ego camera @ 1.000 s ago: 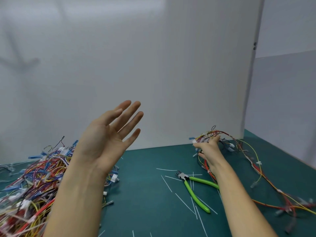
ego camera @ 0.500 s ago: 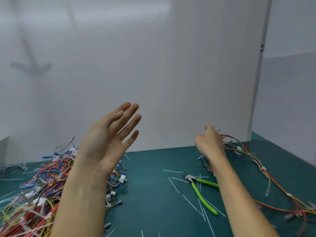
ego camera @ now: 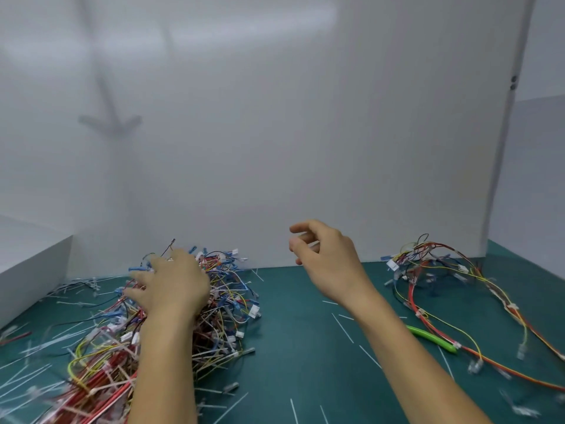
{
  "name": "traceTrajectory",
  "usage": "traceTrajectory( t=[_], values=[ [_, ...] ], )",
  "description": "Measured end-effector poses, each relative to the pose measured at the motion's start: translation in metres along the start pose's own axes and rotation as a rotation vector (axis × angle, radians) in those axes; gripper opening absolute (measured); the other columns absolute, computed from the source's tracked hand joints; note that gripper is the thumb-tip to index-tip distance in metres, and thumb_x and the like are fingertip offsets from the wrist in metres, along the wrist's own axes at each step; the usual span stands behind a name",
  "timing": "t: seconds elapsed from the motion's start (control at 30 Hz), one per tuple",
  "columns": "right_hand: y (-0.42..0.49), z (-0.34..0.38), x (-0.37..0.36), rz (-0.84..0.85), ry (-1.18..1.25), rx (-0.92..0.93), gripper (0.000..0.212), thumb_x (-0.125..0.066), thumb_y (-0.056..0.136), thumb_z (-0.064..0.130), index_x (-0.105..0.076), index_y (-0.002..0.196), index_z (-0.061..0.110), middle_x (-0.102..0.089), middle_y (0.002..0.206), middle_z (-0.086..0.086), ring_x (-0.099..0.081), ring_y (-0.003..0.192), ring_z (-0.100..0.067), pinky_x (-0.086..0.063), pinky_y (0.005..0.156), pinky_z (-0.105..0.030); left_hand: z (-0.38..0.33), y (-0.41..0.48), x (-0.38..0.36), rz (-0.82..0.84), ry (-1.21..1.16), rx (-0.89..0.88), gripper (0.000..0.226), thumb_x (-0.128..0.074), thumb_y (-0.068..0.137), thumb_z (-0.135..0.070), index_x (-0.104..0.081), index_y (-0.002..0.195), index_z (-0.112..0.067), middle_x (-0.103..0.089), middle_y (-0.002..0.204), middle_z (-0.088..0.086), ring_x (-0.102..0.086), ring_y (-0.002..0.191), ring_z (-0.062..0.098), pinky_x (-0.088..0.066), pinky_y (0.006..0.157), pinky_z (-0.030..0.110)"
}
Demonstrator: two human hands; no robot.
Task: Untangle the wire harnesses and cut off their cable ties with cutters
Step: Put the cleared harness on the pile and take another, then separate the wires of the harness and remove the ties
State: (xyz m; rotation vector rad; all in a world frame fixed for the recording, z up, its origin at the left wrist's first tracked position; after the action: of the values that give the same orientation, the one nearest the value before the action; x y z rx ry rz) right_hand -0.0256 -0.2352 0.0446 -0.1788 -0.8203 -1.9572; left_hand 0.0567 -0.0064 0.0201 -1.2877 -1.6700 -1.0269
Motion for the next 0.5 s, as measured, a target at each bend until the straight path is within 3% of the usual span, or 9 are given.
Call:
traceTrajectory(
  t=[0.07,0.13,0.23,0.4,0.5],
  values=[
    [0.000,-0.002,0.000,0.003,-0.006,-0.001,0.020,-0.057,0.095,0.028,-0.066,0.113,0.024,-0.068,0.089,0.011,-0.068,0.079,-0.011,-0.054,0.083,-0.034,0.013,0.005,-0.008,0.093,0.030,0.050,0.047,-0.037,0.096,-0.016,-0.033,0.142,-0.004,-0.031,0.151,0.029,-0.031,0.135,0.052,-0.031,0.109,0.060],
    [-0.001,-0.002,0.000,0.007,0.001,0.002,0.017,-0.058,0.095,0.027,-0.067,0.109,0.025,-0.069,0.088,0.010,-0.067,0.076,-0.011,-0.054,0.081,-0.033,0.020,0.006,-0.013,0.126,0.051,0.057,0.047,-0.038,0.096,-0.015,-0.033,0.142,-0.005,-0.036,0.148,0.027,-0.039,0.132,0.048,-0.037,0.104,0.054],
    [-0.003,0.000,0.000,0.008,0.009,0.010,0.014,-0.059,0.095,0.026,-0.069,0.104,0.026,-0.070,0.088,0.009,-0.067,0.075,-0.011,-0.054,0.080,-0.032,0.025,0.005,-0.002,-0.002,-0.024,0.095,0.039,-0.048,0.093,-0.011,-0.044,0.131,-0.003,-0.043,0.137,0.026,-0.047,0.123,0.048,-0.042,0.096,0.054],
    [-0.006,0.010,0.004,-0.017,0.011,0.041,0.013,-0.060,0.095,0.025,-0.070,0.101,0.027,-0.071,0.087,0.012,-0.067,0.076,-0.010,-0.054,0.079,-0.029,0.030,0.001,0.008,-0.166,-0.218,0.112,0.049,-0.067,0.084,-0.001,-0.039,0.125,0.001,-0.026,0.134,0.026,-0.041,0.115,0.050,-0.044,0.088,0.056],
    [-0.008,0.016,0.007,-0.031,0.011,0.062,0.014,-0.060,0.095,0.025,-0.072,0.101,0.027,-0.071,0.086,0.014,-0.067,0.076,-0.008,-0.053,0.077,-0.028,0.017,-0.001,0.023,-0.301,-0.097,0.020,0.035,-0.069,0.084,-0.009,-0.053,0.115,-0.009,-0.038,0.127,0.019,-0.040,0.116,0.041,-0.042,0.091,0.049]
  ],
)
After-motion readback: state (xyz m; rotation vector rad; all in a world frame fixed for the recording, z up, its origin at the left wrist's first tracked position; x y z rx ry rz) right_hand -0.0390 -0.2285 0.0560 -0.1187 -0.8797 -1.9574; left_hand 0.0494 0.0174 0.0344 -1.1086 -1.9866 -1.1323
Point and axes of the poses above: each hand's wrist, its own y-axis towards the middle knuckle, its own x-axis out of the back of the hand, z = x × y, the point moved 7 cm from there along y, towards the middle knuckle
